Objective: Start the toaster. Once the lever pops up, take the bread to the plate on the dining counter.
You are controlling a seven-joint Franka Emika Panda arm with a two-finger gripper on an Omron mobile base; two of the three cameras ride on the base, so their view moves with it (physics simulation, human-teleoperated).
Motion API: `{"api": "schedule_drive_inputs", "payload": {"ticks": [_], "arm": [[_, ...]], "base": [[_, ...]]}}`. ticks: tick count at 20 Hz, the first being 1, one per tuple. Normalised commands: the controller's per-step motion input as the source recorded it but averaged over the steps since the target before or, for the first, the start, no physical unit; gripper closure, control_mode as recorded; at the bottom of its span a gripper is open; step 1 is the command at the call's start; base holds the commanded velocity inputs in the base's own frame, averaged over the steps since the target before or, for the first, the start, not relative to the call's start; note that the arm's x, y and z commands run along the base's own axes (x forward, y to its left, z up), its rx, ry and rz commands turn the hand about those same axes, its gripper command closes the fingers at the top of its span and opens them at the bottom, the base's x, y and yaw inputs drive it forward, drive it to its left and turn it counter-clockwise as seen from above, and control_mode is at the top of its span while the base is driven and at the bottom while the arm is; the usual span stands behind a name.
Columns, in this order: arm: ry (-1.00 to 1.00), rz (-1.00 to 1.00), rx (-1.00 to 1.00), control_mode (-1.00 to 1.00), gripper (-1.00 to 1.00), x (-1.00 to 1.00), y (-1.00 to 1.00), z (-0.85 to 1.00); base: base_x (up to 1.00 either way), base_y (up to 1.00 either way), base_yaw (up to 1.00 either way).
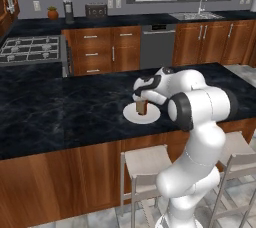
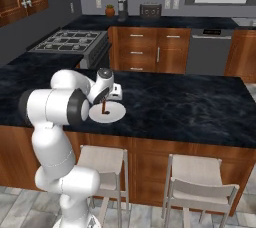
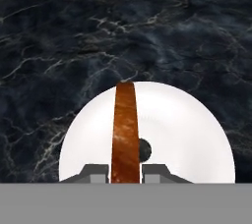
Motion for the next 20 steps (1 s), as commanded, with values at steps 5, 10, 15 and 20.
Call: {"api": "schedule_drive_inputs", "payload": {"ticks": [5,10,15,20], "arm": [[0.00,0.00,0.00,-1.00,1.00,0.02,0.00,-0.08],[0.00,0.00,0.00,-1.00,1.00,0.00,0.00,0.00],[0.01,0.00,0.00,-1.00,1.00,0.00,0.00,0.00],[0.00,0.00,0.00,-1.00,1.00,0.00,0.00,0.00]], "base": [[0.00,0.00,0.00],[0.00,0.00,0.00],[0.00,0.00,0.00],[0.00,0.00,0.00]]}}
